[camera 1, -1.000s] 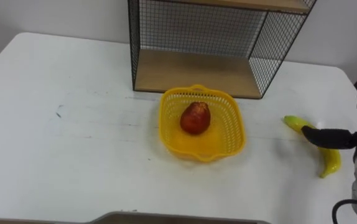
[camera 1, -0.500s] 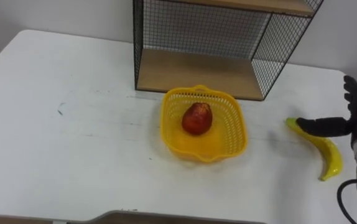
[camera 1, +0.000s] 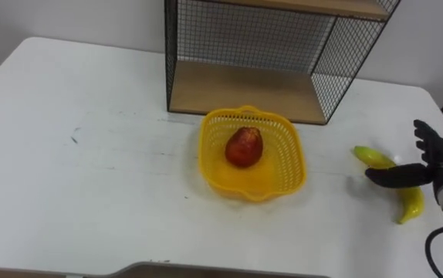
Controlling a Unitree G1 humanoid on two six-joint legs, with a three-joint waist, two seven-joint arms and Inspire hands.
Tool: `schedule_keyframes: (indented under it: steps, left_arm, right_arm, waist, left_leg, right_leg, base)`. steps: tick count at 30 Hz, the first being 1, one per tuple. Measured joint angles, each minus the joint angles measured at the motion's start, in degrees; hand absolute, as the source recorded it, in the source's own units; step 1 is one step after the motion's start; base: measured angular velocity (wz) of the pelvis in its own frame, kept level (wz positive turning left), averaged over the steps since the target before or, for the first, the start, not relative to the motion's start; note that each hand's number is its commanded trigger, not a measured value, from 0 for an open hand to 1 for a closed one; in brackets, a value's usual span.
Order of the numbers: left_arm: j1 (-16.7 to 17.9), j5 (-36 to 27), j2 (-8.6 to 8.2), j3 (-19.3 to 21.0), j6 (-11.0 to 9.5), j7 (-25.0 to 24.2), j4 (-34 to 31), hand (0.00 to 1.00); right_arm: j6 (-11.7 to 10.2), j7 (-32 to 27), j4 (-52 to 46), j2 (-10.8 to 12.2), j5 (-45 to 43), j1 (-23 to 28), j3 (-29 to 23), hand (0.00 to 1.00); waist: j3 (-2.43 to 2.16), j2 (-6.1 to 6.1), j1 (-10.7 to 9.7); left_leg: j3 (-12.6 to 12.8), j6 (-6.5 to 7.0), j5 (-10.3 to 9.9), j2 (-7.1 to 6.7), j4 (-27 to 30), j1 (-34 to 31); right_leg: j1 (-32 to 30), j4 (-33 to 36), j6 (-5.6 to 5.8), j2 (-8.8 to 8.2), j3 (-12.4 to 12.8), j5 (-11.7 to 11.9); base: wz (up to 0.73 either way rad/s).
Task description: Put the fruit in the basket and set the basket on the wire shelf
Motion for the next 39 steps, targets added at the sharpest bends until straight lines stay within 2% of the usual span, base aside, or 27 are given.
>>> schedule_keyframes:
  steps: [6,10,19,24,29,33,34,35,36,39]
  left_arm:
    - [-1.26,-0.16,0.28,0.00,0.75,-0.78,-0.03,0.00]
    - [-1.95,-0.09,0.28,0.00,0.86,-1.42,-0.03,0.00]
    - [-2.17,-1.00,0.76,0.00,1.88,-1.81,2.17,0.00]
    - [-3.51,-1.01,1.06,0.00,1.82,-1.81,2.25,0.00]
    - [-3.48,-1.10,1.06,0.01,1.86,-1.81,2.24,0.00]
    - [-3.83,-1.09,1.08,-0.03,1.86,-1.81,2.32,0.00]
    - [-3.87,-1.09,1.08,-0.03,1.86,-1.81,2.41,0.00]
    - [-3.98,-1.09,1.08,-0.03,1.91,-1.81,2.64,0.00]
    - [-4.08,-1.10,1.08,-0.04,1.96,-1.81,2.64,0.00]
    - [-4.63,-1.10,1.09,-0.02,1.97,-1.81,2.90,0.00]
  right_arm:
    - [1.38,3.45,4.00,-0.10,-1.80,-0.82,0.17,0.00]
    - [1.95,4.65,5.13,-0.19,-3.22,-1.62,0.03,0.00]
    - [1.28,7.49,9.93,-1.69,-3.61,-2.82,-0.21,0.00]
    - [0.43,7.95,10.56,-2.20,-4.30,-2.80,-0.21,0.00]
    - [0.39,7.94,10.54,-2.39,-6.18,-2.61,-0.18,0.00]
    - [0.39,7.99,10.58,-2.38,-7.88,-2.67,-0.13,0.02]
    - [0.39,8.00,10.59,-2.38,-8.23,-2.68,-0.13,0.27]
    - [0.39,7.99,10.58,-2.38,-8.45,-2.68,-0.13,0.60]
    - [0.39,7.93,10.57,-2.39,-8.77,-2.74,-0.13,1.00]
    - [0.37,6.78,10.60,-2.40,-12.39,-3.01,-0.20,1.00]
  waist:
    - [-0.02,0.99,-0.54]
    - [0.05,1.15,-0.70]
    - [-0.07,0.78,-0.29]
    - [-0.08,1.54,-0.19]
    - [-0.42,2.33,-0.06]
    - [-0.42,2.37,-0.03]
    - [-0.42,2.36,-0.03]
    - [-0.40,2.32,-0.04]
    - [-0.37,2.26,-0.04]
    - [-0.33,2.15,0.28]
  left_leg:
    - [0.07,0.00,0.00,0.02,0.20,0.65]
    - [-0.04,-0.02,-0.03,0.01,0.20,1.16]
    - [-0.84,-0.02,-0.06,-0.02,1.00,0.79]
    - [-1.38,-0.05,-0.08,0.04,1.44,0.43]
    - [-1.35,-0.06,-0.07,0.08,0.97,1.25]
    - [-1.36,-0.07,-0.03,0.07,1.00,1.25]
    - [-1.36,-0.07,-0.03,0.06,1.00,1.24]
    - [-1.37,-0.07,-0.03,0.06,1.02,1.20]
    - [-1.37,-0.07,-0.03,0.06,1.15,1.11]
    - [-1.35,-0.08,-0.03,0.06,1.31,1.18]
  right_leg:
    - [0.59,0.02,-0.01,0.01,0.12,0.00]
    - [0.98,-0.10,0.00,0.01,-0.02,0.00]
    - [1.34,-0.21,-0.02,0.03,-0.80,0.01]
    - [1.35,-0.01,-0.23,0.08,-1.48,0.16]
    - [2.20,-0.08,-0.28,0.13,-1.49,0.18]
    - [2.23,-0.10,-0.28,0.13,-1.46,0.18]
    - [2.25,-0.11,-0.28,0.13,-1.46,0.18]
    - [2.21,-0.12,-0.28,0.12,-1.43,0.18]
    - [2.07,-0.16,-0.28,0.14,-1.40,0.18]
    - [2.06,-0.22,-0.28,0.17,-1.24,0.17]
  base:
    - [0.01]
    - [0.00]
    - [0.04]
    - [0.05]
    - [0.00]
    - [0.00]
    - [0.00]
    - [0.00]
    - [0.00]
    - [0.00]
